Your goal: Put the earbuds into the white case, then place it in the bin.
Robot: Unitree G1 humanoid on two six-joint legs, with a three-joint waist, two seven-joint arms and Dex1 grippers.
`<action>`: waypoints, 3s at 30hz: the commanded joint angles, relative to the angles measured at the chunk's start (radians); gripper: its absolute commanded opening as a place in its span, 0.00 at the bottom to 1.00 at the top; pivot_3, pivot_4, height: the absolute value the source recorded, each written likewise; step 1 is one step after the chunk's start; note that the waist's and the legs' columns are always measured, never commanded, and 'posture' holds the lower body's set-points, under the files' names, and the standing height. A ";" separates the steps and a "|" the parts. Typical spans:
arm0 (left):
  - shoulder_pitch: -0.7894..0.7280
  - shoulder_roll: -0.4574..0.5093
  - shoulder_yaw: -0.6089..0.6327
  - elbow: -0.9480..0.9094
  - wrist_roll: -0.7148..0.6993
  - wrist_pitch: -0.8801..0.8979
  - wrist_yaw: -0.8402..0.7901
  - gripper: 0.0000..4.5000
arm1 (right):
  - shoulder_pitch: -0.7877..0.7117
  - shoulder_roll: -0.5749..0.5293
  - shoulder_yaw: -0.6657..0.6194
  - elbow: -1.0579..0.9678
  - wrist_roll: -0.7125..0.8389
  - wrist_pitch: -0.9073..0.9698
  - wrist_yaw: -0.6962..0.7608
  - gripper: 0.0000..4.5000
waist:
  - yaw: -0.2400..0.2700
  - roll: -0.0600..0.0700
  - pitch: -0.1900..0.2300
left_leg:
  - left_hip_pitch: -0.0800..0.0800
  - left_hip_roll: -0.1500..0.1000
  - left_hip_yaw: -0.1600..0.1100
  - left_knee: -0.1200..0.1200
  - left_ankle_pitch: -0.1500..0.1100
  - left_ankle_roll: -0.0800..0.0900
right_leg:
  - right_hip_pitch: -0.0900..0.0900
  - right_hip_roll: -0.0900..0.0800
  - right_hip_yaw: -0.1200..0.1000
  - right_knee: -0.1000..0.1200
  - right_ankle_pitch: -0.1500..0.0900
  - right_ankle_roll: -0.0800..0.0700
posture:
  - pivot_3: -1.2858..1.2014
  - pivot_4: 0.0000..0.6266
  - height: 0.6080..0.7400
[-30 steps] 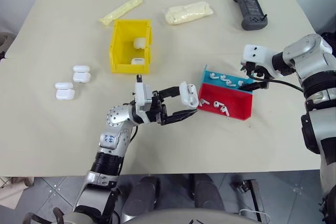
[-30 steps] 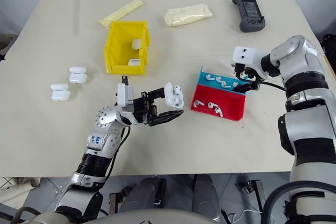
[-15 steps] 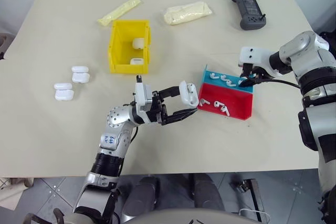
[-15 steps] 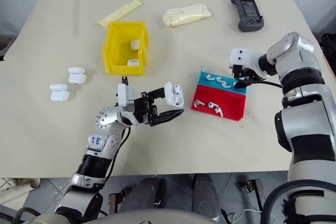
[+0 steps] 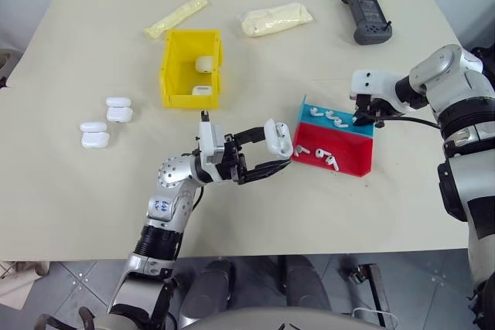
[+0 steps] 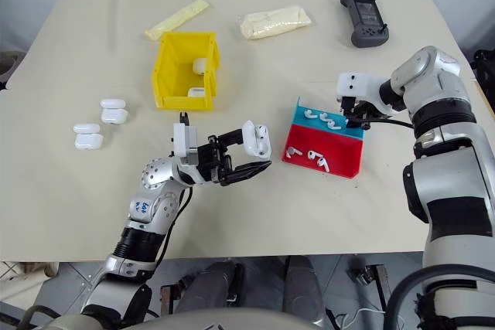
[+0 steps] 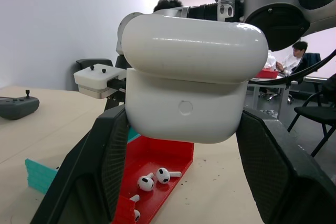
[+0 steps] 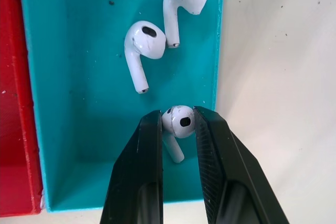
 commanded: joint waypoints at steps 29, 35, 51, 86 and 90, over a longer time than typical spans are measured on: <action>-0.067 0.017 0.001 -0.023 -0.014 0.065 -0.016 0.61 | 0.776 0.087 -0.720 -1.218 0.826 0.549 -0.063 0.11 | 0.025 0.000 0.000 | -0.001 0.001 -0.001 0.001 -0.001 -0.001 | 0.000 0.001 -0.001 0.001 0.000 0.000 | 0.52 0.24 1.00; -0.074 0.040 0.003 -0.035 -0.021 0.102 -0.032 0.61 | 0.909 0.223 -0.830 -1.445 1.191 0.781 -0.247 0.11 | 0.026 0.000 0.000 | 0.000 0.000 0.000 0.003 0.000 0.000 | 0.000 0.000 0.001 0.003 0.000 0.000 | 0.52 0.24 1.00; -0.081 0.044 0.009 -0.049 -0.024 0.129 -0.024 0.61 | 0.983 0.300 -0.733 -1.622 1.598 0.925 -0.534 0.11 | 0.026 0.000 0.000 | 0.001 0.000 -0.001 0.001 0.000 0.000 | 0.001 0.000 0.001 0.002 0.000 0.000 | 0.52 0.24 1.00; -0.083 0.025 0.014 -0.046 -0.025 0.122 -0.023 0.61 | 0.993 0.160 -0.535 -1.605 1.520 0.871 -0.496 0.11 | 0.027 0.000 0.000 | 0.001 0.000 -0.001 0.001 0.000 0.000 | 0.001 0.000 0.000 0.000 0.000 0.000 | 0.52 0.24 1.00; -0.083 0.023 0.016 -0.045 -0.025 0.120 -0.024 0.61 | 0.984 0.155 -0.544 -1.599 1.555 0.889 -0.492 0.31 | 0.027 0.000 0.000 | 0.001 0.000 -0.001 0.001 0.000 0.000 | 0.001 0.000 0.000 0.000 0.000 0.000 | 0.52 0.24 1.00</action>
